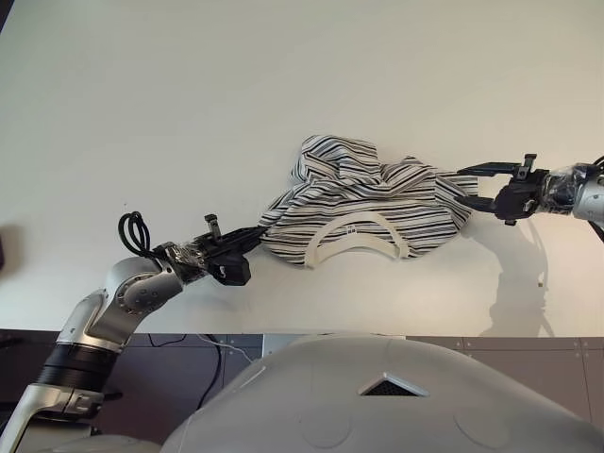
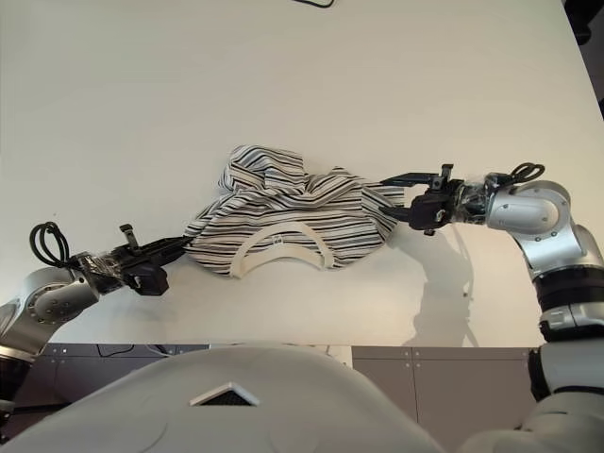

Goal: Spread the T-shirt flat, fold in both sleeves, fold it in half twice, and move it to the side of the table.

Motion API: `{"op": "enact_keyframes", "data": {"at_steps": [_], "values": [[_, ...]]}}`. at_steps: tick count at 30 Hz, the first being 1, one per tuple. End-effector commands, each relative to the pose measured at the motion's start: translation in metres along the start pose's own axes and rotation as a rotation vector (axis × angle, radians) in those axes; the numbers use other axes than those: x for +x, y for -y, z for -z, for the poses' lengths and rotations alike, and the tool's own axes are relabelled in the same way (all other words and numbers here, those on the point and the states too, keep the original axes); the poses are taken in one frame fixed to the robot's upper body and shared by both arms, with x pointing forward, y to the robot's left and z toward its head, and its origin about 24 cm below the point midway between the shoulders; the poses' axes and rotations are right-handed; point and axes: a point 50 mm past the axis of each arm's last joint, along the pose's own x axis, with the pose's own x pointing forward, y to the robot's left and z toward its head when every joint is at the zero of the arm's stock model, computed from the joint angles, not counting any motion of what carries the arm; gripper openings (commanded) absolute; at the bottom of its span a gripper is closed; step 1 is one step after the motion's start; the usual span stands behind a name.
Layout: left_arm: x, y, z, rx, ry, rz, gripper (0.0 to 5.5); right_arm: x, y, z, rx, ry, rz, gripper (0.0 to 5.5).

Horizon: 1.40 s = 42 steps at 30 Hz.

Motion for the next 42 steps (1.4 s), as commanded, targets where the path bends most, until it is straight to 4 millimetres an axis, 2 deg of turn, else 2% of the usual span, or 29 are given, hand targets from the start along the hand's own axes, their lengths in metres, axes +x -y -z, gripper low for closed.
{"op": "enact_keyframes", "data": {"at_steps": [1, 4, 10, 17, 23, 30, 36, 39, 42], "values": [[0.0, 0.021, -0.001, -0.057, -0.031, 0.051, 0.12, -0.011, -0.024, -0.001, -0.008, -0.009, -0.084, 2.28], [0.001, 0.022, 0.0, -0.057, -0.031, 0.065, 0.12, -0.011, -0.048, -0.004, -0.016, 0.01, -0.149, 2.28], [0.003, 0.025, 0.001, -0.052, -0.019, 0.094, 0.12, -0.002, -0.071, -0.007, -0.024, 0.025, -0.151, 2.28], [-0.001, 0.019, 0.007, -0.027, -0.026, 0.104, 0.12, 0.003, -0.061, 0.01, -0.111, -0.078, -0.066, 2.28], [0.0, 0.02, 0.006, -0.022, -0.02, 0.107, 0.12, 0.008, -0.063, 0.007, -0.174, -0.04, -0.052, 2.28], [0.005, 0.008, 0.004, -0.045, -0.003, 0.047, 0.1, 0.014, -0.057, 0.001, -0.115, 0.006, 0.009, 1.12], [0.005, -0.009, 0.0, -0.081, 0.019, -0.038, 0.1, 0.014, -0.036, -0.004, -0.024, 0.015, 0.094, 0.12], [0.003, -0.021, -0.008, -0.126, 0.055, -0.119, 0.1, 0.007, -0.015, -0.014, 0.014, 0.047, 0.12, 0.12], [-0.004, -0.045, -0.019, -0.215, 0.111, -0.275, 0.1, -0.008, 0.016, -0.027, 0.088, 0.092, 0.176, 0.12]]}}
